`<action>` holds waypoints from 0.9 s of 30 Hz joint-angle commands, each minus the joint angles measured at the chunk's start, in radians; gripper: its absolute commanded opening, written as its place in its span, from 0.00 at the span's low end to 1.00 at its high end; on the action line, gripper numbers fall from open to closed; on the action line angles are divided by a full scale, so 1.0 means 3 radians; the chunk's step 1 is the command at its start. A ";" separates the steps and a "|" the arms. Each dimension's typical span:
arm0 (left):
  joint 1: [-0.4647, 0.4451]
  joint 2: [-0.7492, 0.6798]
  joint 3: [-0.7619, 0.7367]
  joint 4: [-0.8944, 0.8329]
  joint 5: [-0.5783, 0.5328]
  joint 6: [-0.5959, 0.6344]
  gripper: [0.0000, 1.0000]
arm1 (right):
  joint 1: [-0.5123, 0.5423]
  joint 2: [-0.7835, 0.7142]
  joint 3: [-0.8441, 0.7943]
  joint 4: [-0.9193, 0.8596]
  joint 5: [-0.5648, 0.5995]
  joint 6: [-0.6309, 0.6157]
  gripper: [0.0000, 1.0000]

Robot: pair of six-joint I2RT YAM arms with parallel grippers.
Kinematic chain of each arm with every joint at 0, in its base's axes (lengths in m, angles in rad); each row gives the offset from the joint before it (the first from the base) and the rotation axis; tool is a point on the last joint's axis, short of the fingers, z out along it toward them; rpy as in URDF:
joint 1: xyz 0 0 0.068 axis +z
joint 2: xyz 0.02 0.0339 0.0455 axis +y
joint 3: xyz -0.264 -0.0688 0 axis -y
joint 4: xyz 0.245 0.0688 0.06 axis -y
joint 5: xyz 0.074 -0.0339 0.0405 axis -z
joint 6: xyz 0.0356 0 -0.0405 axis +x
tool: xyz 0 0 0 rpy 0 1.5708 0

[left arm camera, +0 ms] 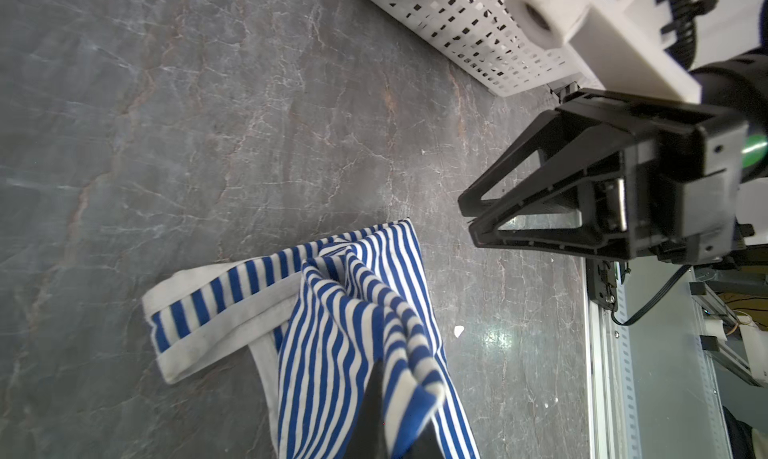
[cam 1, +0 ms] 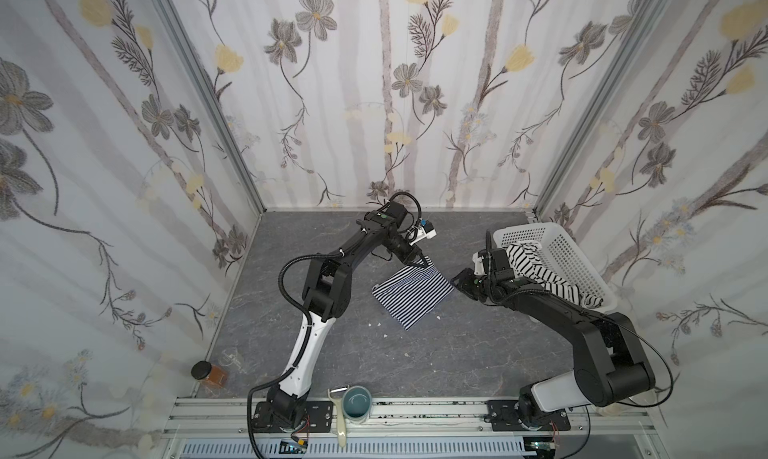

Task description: Fold and stack the tank tops

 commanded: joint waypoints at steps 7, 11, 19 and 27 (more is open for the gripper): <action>0.0068 0.0425 0.0469 -0.0119 -0.0394 0.0155 0.21 | 0.0072 0.0118 0.0117 0.0220 -0.0067 0.0024 0.36; 0.0068 0.0618 0.0679 -0.0103 -0.0638 0.0122 0.38 | 0.0165 0.0172 0.0228 0.0219 -0.0071 0.0024 0.36; 0.0103 0.0736 0.0736 0.0107 -0.0910 0.0018 0.51 | 0.0432 0.0494 0.0621 0.0206 -0.0117 0.0005 0.36; 0.0132 0.0840 0.0756 0.0277 -0.1130 -0.0085 0.56 | 0.0529 0.0649 0.0768 0.0184 -0.0120 0.0004 0.37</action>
